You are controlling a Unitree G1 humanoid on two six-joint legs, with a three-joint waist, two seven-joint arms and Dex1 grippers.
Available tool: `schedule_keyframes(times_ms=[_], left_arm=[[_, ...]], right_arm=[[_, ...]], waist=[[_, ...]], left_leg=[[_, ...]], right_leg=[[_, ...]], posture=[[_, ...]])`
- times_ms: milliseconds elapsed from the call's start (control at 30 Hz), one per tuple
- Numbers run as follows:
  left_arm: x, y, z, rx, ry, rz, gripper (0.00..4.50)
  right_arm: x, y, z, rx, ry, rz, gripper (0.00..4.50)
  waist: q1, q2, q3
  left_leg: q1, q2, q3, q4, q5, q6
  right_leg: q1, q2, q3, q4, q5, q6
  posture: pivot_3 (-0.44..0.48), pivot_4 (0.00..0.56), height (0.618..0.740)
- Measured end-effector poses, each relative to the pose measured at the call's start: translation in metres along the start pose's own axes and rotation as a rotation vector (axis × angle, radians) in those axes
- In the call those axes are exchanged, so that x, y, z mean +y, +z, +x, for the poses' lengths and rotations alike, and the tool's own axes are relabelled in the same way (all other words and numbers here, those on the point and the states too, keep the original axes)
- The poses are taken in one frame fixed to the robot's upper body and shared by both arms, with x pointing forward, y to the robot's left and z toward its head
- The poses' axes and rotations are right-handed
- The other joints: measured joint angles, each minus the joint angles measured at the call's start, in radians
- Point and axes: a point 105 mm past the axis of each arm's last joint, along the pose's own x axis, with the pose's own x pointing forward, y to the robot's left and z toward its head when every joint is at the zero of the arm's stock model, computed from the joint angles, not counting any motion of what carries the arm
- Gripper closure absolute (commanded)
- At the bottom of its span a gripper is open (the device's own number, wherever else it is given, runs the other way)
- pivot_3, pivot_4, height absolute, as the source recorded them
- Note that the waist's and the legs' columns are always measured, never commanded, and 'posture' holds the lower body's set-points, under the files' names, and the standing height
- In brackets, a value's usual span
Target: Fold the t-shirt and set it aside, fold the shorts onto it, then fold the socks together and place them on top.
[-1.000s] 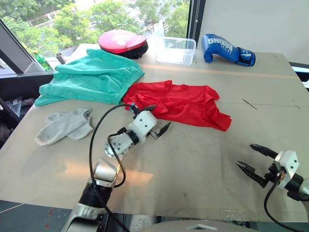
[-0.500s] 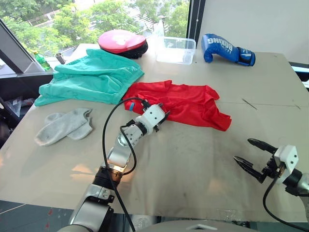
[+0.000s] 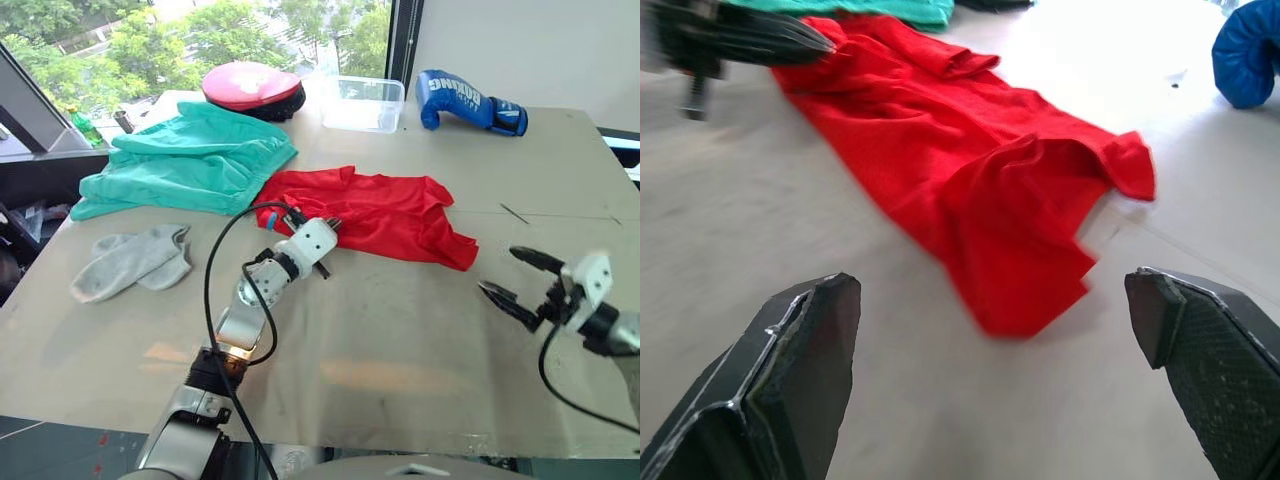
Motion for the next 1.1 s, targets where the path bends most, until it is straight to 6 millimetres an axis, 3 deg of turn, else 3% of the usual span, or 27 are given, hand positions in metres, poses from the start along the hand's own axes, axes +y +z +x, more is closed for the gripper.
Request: schedule_keyframes(times_ms=[333,567,733,833,967,1067,1100], left_arm=[[-0.001,-0.003,-0.008,-0.003,-0.029,-0.009,4.49],[-0.001,0.000,-0.008,-0.012,-0.024,-0.009,4.49],[-0.002,0.001,-0.010,-0.017,-0.020,-0.008,4.49],[-0.004,-0.001,-0.011,-0.009,-0.020,-0.014,4.50],[-0.003,-0.002,-0.011,-0.006,-0.014,-0.009,4.50],[-0.001,-0.004,-0.013,0.003,-0.005,-0.003,4.50],[-0.001,-0.005,-0.014,0.009,-0.006,-0.003,4.50]], right_arm=[[-0.017,0.019,0.058,0.166,0.160,0.136,0.00],[-0.019,0.009,0.077,0.267,0.211,0.206,0.00],[-0.018,0.015,0.086,0.265,0.234,0.208,0.00],[-0.015,0.020,0.091,0.253,0.255,0.208,0.84],[-0.015,0.020,0.094,0.269,0.253,0.189,2.58],[-0.016,0.022,0.095,0.274,0.249,0.175,4.13],[-0.015,0.022,0.096,0.272,0.250,0.177,4.42]], waist=[[0.002,0.000,0.000],[0.002,0.000,0.000],[0.000,0.000,0.000],[0.000,0.000,0.000],[0.001,0.000,0.000],[0.000,0.000,0.000],[-0.001,0.000,0.000]], left_leg=[[-0.001,0.000,0.000,0.000,0.000,0.000],[-0.002,0.000,0.001,0.000,0.000,0.000],[-0.002,0.000,0.001,0.000,0.000,0.000],[-0.002,0.000,0.001,0.000,0.000,0.000],[-0.002,0.000,0.001,0.000,0.000,0.000],[-0.002,0.000,0.001,0.000,0.000,0.000],[-0.002,0.000,0.001,-0.001,0.000,0.000]], right_leg=[[-0.001,0.000,0.000,0.000,0.000,0.000],[-0.001,0.000,-0.001,0.000,0.000,0.000],[-0.002,0.000,0.000,0.000,0.000,0.000],[-0.002,0.000,-0.001,0.000,0.000,0.000],[-0.002,0.000,-0.001,0.000,0.000,0.000],[-0.002,0.000,-0.001,0.000,0.000,0.000],[-0.002,0.000,-0.001,0.000,0.000,0.000]], posture=[[0.000,0.150,0.735],[0.000,0.150,0.735],[0.000,0.150,0.735],[0.000,0.150,0.735],[0.000,0.150,0.735],[0.000,0.150,0.735],[0.000,0.150,0.735]])
